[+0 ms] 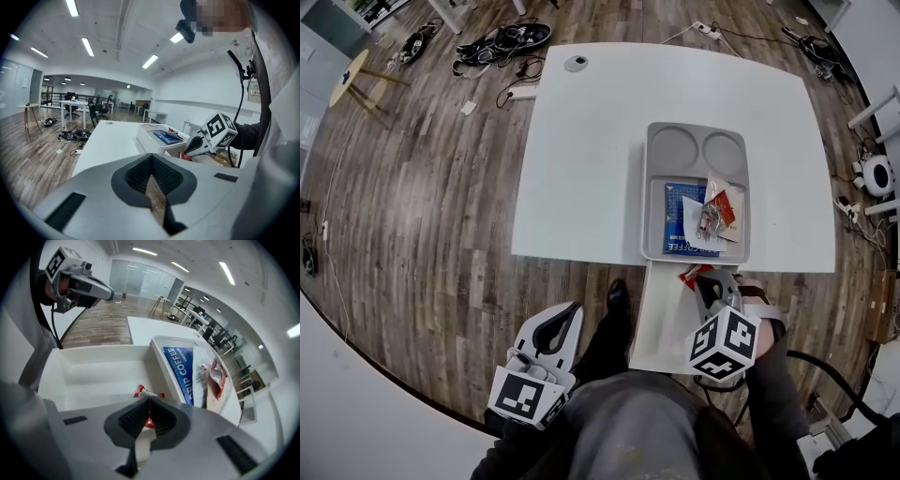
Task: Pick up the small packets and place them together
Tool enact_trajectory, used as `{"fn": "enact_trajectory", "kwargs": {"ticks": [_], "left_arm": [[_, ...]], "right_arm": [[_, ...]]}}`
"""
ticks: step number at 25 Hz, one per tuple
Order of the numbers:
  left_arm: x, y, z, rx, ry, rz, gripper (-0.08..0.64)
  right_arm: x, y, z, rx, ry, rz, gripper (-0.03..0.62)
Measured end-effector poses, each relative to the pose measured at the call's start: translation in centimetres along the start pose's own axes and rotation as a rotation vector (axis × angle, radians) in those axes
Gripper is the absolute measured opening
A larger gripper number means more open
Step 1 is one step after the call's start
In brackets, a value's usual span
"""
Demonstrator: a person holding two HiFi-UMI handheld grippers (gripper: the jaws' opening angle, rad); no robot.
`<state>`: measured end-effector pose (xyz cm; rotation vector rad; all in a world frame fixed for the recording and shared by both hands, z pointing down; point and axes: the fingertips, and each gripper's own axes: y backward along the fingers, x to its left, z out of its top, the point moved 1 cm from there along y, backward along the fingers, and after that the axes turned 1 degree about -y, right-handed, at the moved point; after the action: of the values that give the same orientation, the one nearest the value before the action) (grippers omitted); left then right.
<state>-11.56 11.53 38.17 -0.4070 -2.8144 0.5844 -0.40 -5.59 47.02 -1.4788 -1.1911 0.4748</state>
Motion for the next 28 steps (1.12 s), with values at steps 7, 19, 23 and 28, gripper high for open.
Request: {"fn": "enact_trajectory", "kwargs": {"ticks": [7,19,23,28], "left_arm": [[0.2,0.1,0.2,-0.005,-0.001,0.005,-0.003],[0.0,-0.1,0.1,-0.004,0.000,0.001,-0.003],[0.1,-0.1,0.0,-0.004,0.001,0.003,-0.003],[0.3,-0.2,-0.1,-0.005,0.004,0.008,-0.003]], "right_arm": [[1.4,-1.1,-1.0,0.109,0.109,0.006,0.005],[-0.9,-1.0,-2.5,0.196,0.119,-0.101,0.005],[-0.5,-1.7,-3.3,0.270,0.195,-0.082,0.005],[2.4,-1.8,-2.0,0.204,0.254,0.020,0.005]]}}
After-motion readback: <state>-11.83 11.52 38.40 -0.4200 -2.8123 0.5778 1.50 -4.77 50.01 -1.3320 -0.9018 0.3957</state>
